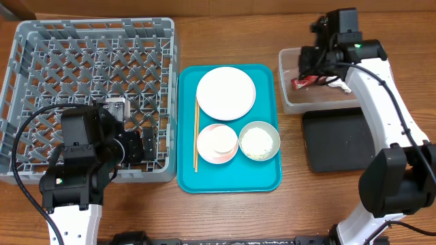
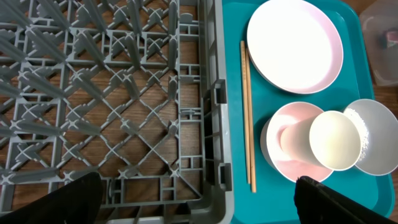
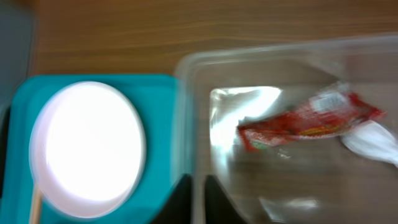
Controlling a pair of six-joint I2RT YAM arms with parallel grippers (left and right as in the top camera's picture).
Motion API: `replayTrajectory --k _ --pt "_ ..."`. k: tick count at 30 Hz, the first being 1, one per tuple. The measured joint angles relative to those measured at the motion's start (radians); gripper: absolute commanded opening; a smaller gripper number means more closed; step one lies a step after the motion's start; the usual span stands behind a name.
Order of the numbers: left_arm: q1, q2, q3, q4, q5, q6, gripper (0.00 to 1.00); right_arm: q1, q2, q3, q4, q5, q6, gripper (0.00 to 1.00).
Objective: Sort waste into correct bins and load items into the dishwasher
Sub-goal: 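Carry the red wrapper with the right gripper into the clear bin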
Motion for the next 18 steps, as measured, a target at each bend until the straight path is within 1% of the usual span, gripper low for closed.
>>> replayTrajectory --k 2,7,12,18 --pt "0.000 0.000 0.000 0.000 0.000 0.000 1.00 0.043 0.000 0.000 0.002 -0.063 -0.039 0.04" --pt "0.000 0.000 0.000 0.000 0.000 0.000 1.00 0.120 0.001 -0.010 0.013 -0.118 -0.076 0.04" --pt "0.000 0.000 0.000 -0.001 0.000 0.000 1.00 0.126 0.063 -0.012 0.003 -0.076 -0.084 0.04" --pt "0.000 0.000 0.000 -0.006 0.000 0.000 1.00 0.125 0.137 -0.021 -0.013 0.029 -0.084 0.04"
